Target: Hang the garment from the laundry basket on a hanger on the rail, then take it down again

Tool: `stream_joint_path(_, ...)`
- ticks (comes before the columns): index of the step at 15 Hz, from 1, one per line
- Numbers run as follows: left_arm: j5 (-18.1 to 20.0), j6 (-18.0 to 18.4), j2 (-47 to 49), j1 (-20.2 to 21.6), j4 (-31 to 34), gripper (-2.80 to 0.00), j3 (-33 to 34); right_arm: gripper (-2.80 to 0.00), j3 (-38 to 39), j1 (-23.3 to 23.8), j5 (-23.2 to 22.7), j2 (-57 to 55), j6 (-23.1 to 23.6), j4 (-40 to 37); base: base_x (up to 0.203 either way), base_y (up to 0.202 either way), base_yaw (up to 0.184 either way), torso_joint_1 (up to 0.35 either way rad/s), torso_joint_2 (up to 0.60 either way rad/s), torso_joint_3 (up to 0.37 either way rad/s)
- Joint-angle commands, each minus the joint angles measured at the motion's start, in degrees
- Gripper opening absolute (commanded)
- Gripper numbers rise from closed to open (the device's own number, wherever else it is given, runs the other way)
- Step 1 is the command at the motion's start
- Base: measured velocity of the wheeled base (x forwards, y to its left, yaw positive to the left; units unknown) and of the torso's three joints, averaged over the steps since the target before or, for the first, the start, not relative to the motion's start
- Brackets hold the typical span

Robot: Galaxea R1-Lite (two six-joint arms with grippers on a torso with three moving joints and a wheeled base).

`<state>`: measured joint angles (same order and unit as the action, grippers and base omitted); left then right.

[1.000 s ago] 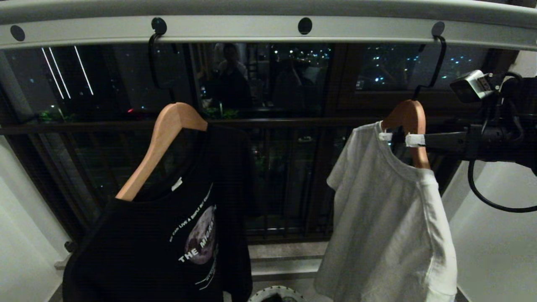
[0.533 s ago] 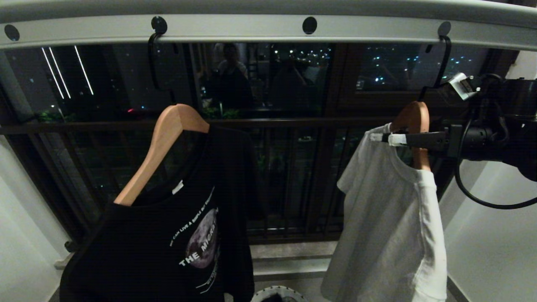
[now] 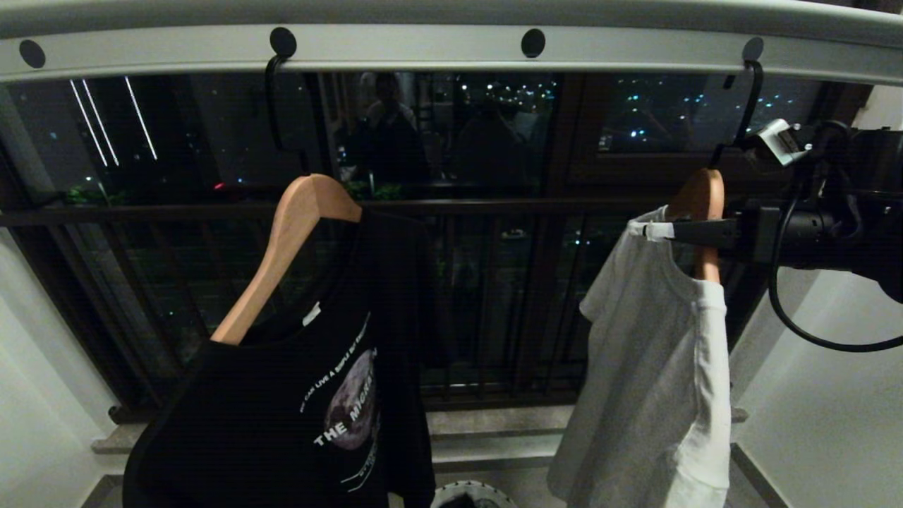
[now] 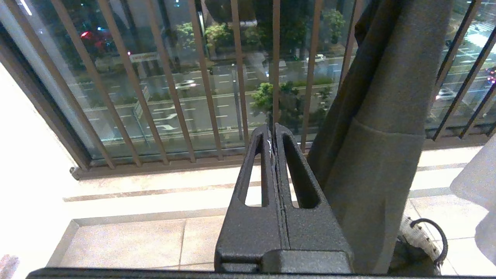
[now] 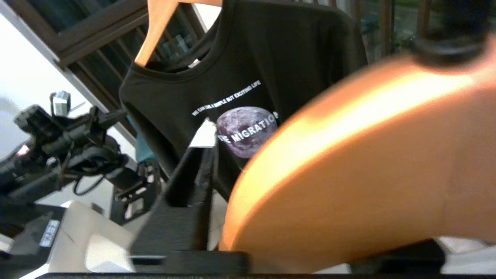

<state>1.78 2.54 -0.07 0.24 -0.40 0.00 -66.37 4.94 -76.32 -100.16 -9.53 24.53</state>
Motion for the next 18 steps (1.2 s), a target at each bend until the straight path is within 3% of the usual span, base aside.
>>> stream_joint_path(1, 0.0, 0.0, 0.0, 0.0, 0.0, -2.80, 0.2, -2.80, 0.4, 0.1, 0.0, 1.1, -0.1, 0.2, 0.000, 0.000, 0.000, 0.000, 0.00, 0.000)
stream_joint_path(18, 0.0, 0.0, 0.0, 0.0, 0.0, -2.80, 0.2, -2.80, 2.6, 0.1, 0.6, 4.2, -0.1, 0.3, 0.000, 0.000, 0.000, 0.000, 0.00, 0.000)
